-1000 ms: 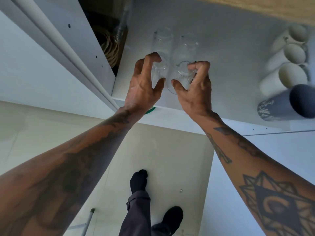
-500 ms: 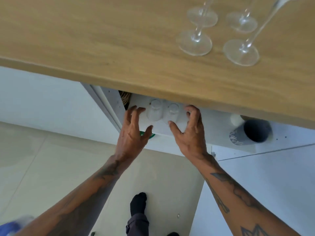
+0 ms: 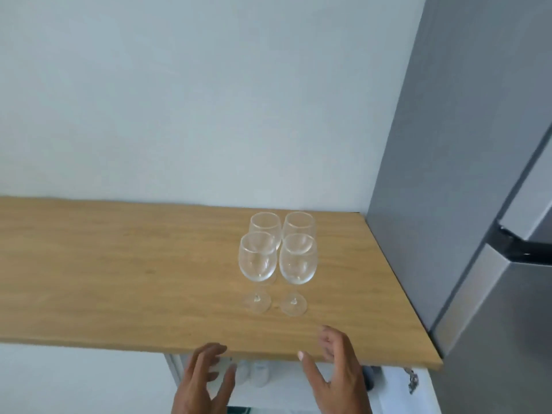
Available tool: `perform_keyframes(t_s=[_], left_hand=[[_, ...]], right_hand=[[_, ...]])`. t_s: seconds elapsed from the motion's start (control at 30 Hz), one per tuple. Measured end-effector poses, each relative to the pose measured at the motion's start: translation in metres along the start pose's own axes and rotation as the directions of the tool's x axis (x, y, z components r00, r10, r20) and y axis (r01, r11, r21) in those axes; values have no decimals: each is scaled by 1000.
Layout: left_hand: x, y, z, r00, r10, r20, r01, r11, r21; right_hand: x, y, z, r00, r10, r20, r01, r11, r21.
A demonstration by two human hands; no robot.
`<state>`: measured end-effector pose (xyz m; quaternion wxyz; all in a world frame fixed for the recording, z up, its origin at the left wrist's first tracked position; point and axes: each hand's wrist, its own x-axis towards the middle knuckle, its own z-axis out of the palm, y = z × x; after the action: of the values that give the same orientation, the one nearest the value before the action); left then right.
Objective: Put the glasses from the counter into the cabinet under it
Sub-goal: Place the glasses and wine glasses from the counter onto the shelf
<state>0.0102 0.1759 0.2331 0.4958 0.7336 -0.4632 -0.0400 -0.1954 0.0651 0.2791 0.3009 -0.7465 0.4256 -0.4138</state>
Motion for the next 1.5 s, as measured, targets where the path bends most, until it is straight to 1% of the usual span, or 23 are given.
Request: perform_keyframes(t_s=[0.1,0.17,0.27,0.4,0.6,0.67,0.8,1.07,1.27,1.5], left_hand=[[54,43,-15,993,113,-24,-115,990,-76],[88,63,-21,989,150,-3,-150,985,-80],[128,72,-23,992,101,70,-96,993,-71],[164,61,-8,986,-11,165,23,997,-71],[194,46,26,977,-24,211,59,985,-164],[199,43,33,977,-18,212,59,981,-186],[202,40,42,977,-14,213,68,966,-250],[198,45,35,977,-32,212,85,965,-247],[184,66,19,982,-24,188,65,974,-219],[153,121,-8,989,25,148,10,973,-229]], right_hand=[[44,-38,-38,998,-62,-6,62,998,-22],[73,-56,-54,997,-82,0,81,994,-67],[105,-71,-62,997,-38,61,45,991,-128],[133,-63,-46,992,81,99,-63,983,-171],[163,-45,-7,969,211,132,-194,973,-127],[167,-40,4,968,212,133,-200,975,-95],[169,-28,17,980,160,122,-157,987,-33],[165,-25,27,989,139,42,-139,990,-16],[160,-40,2,995,101,1,-101,995,-10],[138,-68,-51,999,27,-43,-26,999,28]])
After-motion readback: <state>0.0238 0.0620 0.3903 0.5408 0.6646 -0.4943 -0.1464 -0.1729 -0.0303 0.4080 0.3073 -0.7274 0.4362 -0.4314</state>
